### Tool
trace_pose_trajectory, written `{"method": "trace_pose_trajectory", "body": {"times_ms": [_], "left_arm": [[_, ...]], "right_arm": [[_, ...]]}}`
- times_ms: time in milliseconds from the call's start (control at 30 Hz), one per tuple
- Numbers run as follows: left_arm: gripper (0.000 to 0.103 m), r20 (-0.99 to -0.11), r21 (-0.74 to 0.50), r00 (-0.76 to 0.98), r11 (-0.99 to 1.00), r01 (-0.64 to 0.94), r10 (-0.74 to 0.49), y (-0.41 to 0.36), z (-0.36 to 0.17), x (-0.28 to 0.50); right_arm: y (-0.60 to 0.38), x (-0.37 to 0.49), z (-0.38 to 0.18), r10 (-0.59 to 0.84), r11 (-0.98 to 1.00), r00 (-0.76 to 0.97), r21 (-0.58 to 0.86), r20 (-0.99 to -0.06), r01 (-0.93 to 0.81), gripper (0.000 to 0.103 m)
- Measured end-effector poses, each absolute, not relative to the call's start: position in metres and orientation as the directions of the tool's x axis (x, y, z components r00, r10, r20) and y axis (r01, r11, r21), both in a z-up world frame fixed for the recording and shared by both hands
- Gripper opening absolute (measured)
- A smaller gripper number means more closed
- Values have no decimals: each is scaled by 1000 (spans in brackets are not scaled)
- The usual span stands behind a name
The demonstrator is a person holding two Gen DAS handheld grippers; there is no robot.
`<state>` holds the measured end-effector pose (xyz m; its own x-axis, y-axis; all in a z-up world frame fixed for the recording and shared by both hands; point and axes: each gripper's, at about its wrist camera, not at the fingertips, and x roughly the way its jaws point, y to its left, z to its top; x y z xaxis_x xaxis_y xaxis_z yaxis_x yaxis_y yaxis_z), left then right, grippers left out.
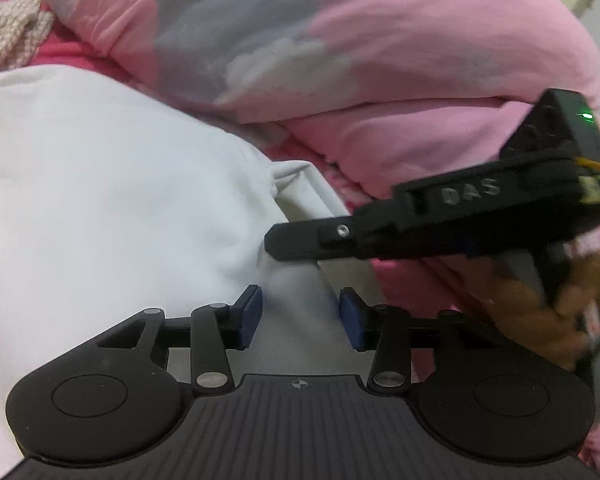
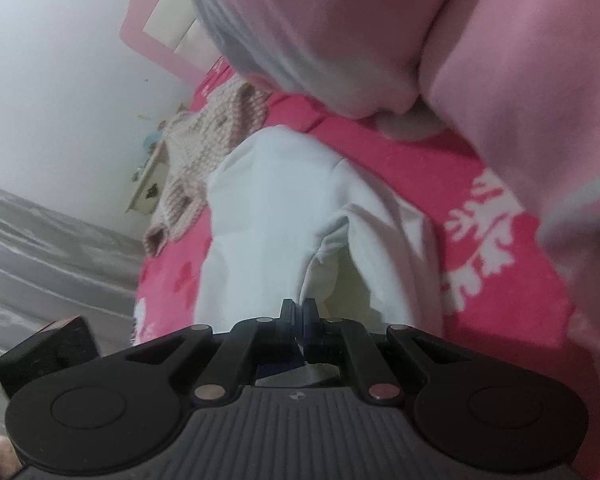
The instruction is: Fold clothes
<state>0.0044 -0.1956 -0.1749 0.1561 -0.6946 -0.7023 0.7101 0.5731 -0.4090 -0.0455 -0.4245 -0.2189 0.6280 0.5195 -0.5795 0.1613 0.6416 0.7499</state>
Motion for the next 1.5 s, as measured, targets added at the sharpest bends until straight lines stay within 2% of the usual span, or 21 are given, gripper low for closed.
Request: {"method": "trace_pose_trajectory", "body": {"times_ms": [133,167,233,267,300,433,533,600,633,700,767,967,1033,1067,1100,1133,1167,1200,1333,1400,1500], "left_arm": [[8,-679,-439,175,585,682,-713,-191,-175,6],[7,-671,-449,179,587,674,-719,-190,-175,7],[6,-654,-470,187,587,659,-733,-185,-174,8],[6,-638,-487,187,580,653,-747,-182,-172,9],[6,-619,-502,188,568,652,-762,-179,-169,11],[6,-568,-530,197,538,655,-799,-169,-160,8],[6,-552,-551,191,527,648,-812,-165,-159,9],[6,-547,-561,189,524,641,-816,-166,-160,12],[6,-539,-569,188,519,638,-821,-164,-159,11],[6,-511,-589,187,500,635,-839,-161,-154,13],[6,-481,-605,194,484,632,-855,-157,-150,14],[6,-472,-623,187,476,620,-861,-156,-150,18],[6,-467,-622,191,475,622,-863,-155,-148,17],[6,-467,-623,192,475,621,-863,-154,-148,17],[6,-466,-624,193,475,620,-864,-153,-147,17],[6,-464,-625,194,475,620,-864,-152,-146,16],[6,-461,-627,195,473,619,-866,-151,-145,16],[6,-457,-629,195,470,619,-868,-149,-144,16],[6,-420,-645,196,443,622,-886,-141,-137,14],[6,-420,-648,189,439,622,-888,-143,-138,14],[6,-446,-652,164,445,614,-880,-155,-149,17]], "right_arm": [[-422,-48,-205,464,723,645,680,-608,121,9],[-424,-51,-198,429,748,669,654,-607,113,14],[-424,-59,-186,340,810,713,576,-614,110,31],[-423,-61,-182,301,839,722,533,-623,110,45],[-421,-62,-181,272,864,721,492,-637,109,49],[-405,-58,-190,228,924,674,375,-703,79,49],[-399,-52,-203,227,930,638,359,-735,83,39],[-398,-49,-209,262,912,626,400,-735,87,6],[-401,-48,-211,323,877,629,473,-707,81,6],[-413,-48,-212,493,730,649,682,-580,55,5],[-418,-45,-221,562,647,632,759,-534,66,5],[-414,-44,-233,475,719,617,681,-627,139,9],[-410,-45,-231,449,738,632,661,-632,137,14],[-407,-45,-228,442,753,639,647,-630,118,21],[-404,-46,-226,443,769,640,633,-628,89,24],[-402,-46,-225,472,761,634,646,-612,58,22],[-400,-45,-225,530,724,620,689,-579,24,13],[-398,-44,-226,586,683,602,730,-542,-9,9],[-404,-40,-234,713,485,591,874,-377,-28,9],[-408,-39,-239,684,498,602,867,-412,28,13],[-403,-38,-239,580,633,599,768,-552,96,25]]}}
